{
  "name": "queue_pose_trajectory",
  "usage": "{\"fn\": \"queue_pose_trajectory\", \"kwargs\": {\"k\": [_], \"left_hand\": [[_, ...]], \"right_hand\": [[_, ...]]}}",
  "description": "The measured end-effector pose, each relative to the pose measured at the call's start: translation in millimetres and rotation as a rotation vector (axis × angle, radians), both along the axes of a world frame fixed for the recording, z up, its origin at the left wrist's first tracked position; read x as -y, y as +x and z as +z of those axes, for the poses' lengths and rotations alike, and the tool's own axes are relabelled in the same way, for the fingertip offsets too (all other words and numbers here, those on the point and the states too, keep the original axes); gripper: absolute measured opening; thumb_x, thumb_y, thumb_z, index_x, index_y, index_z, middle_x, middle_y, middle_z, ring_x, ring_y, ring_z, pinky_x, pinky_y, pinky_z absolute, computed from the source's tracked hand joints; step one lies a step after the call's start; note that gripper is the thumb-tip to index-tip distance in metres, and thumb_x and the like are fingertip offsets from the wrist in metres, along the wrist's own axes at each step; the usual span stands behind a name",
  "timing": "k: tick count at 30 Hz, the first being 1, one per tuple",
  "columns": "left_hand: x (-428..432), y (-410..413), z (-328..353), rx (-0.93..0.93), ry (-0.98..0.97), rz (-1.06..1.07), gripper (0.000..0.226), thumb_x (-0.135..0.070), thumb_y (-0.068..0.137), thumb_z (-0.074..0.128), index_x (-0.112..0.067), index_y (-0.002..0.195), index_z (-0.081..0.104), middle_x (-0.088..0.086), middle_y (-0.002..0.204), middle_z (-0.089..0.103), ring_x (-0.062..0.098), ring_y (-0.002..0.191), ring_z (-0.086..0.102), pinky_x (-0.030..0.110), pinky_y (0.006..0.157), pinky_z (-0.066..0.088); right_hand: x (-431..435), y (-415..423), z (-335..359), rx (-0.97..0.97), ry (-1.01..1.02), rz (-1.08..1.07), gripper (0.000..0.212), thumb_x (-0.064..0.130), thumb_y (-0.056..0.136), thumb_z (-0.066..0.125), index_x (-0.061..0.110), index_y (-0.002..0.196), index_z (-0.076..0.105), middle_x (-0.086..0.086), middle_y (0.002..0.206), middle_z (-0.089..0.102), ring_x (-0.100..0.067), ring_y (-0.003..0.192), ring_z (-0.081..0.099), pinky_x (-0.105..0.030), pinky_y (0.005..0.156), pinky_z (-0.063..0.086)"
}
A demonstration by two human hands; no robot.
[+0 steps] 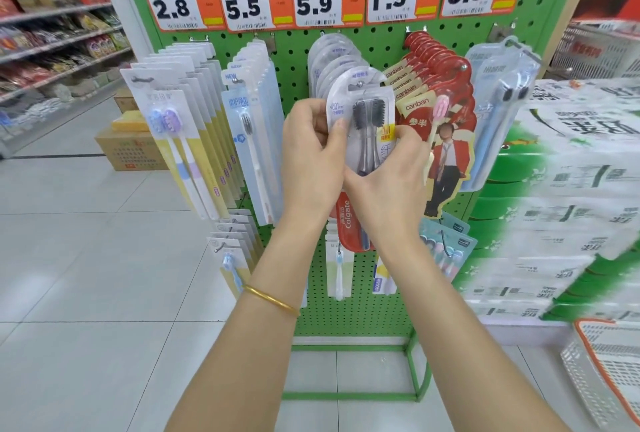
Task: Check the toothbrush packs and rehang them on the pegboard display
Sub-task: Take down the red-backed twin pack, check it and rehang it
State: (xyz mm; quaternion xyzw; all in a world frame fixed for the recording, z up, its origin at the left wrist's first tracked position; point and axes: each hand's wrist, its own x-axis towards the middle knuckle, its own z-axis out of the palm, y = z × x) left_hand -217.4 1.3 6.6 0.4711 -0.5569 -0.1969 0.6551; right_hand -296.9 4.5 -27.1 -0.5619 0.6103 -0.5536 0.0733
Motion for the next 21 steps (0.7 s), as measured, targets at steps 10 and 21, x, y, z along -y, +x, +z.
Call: {"fn": "queue_pose_trajectory", "kwargs": {"k": [10, 21], "left_hand": [[13.7, 1.1, -4.0, 0.015, 0.021, 0.06, 0.01, -0.014, 0.091, 0.058, -0.014, 0.097, 0.051, 0.005, 0.094, 0.059, 0.007, 0.075, 0.052, 0.023, 0.071, 0.048], [25.8, 8.6, -9.7, 0.07, 0.056, 0.085, 0.011, -0.017, 0.092, 0.058, -0.015, 0.099, 0.05, -0.003, 0.092, 0.057, 0.004, 0.077, 0.053, 0.026, 0.075, 0.049]], "right_hand": [[9.4, 6.4, -2.2, -0.019, -0.028, -0.042, 0.088, 0.06, 0.072, 0.068, 0.006, 0.134, 0.035, -0.009, 0.122, 0.043, -0.02, 0.108, 0.04, -0.025, 0.076, 0.028], [21.2, 8.6, -10.2, -0.089, -0.08, -0.064, 0.087, 0.049, 0.071, 0.076, -0.002, 0.13, 0.04, -0.016, 0.118, 0.047, -0.033, 0.105, 0.047, -0.028, 0.075, 0.029]]}}
